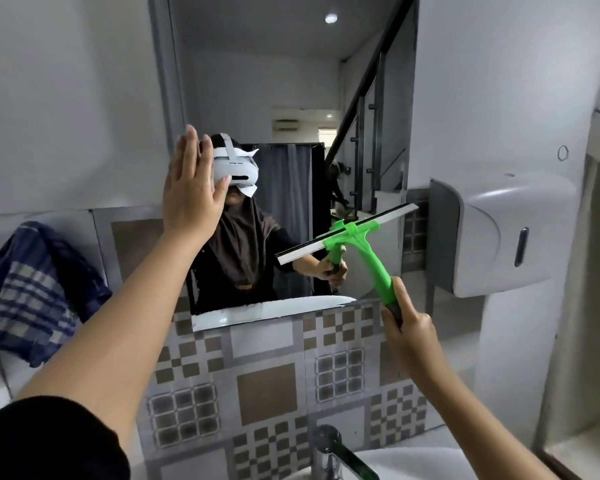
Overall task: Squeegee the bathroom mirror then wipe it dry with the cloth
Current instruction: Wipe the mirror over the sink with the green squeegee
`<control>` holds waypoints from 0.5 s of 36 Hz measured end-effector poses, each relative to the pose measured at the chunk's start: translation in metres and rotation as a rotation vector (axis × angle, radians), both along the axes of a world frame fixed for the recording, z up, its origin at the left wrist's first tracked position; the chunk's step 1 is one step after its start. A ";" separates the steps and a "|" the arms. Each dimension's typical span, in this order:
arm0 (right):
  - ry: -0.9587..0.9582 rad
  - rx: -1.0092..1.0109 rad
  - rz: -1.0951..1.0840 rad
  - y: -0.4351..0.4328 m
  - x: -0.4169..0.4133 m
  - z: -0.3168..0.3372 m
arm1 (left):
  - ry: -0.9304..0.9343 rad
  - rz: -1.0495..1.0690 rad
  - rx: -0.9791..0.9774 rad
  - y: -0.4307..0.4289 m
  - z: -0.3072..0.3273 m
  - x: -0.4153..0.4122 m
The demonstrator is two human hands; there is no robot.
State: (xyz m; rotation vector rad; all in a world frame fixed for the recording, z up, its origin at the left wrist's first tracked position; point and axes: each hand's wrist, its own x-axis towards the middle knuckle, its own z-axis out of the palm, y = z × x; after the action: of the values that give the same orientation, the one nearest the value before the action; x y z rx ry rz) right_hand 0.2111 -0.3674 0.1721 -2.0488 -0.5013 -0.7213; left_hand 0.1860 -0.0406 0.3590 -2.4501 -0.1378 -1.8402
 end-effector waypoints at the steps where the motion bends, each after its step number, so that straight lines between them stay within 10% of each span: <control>1: 0.028 0.028 -0.001 0.005 -0.003 -0.001 | 0.008 -0.006 0.006 0.000 0.000 -0.001; 18: 0.227 0.457 0.069 0.070 -0.046 0.001 | 0.083 -0.137 0.052 0.002 -0.004 -0.015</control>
State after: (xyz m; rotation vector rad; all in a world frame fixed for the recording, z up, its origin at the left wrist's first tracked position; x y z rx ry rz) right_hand 0.1654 -0.2971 0.1731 -1.6484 -0.2466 -0.4980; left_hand 0.1712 -0.0383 0.3553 -2.5531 0.0842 -1.7639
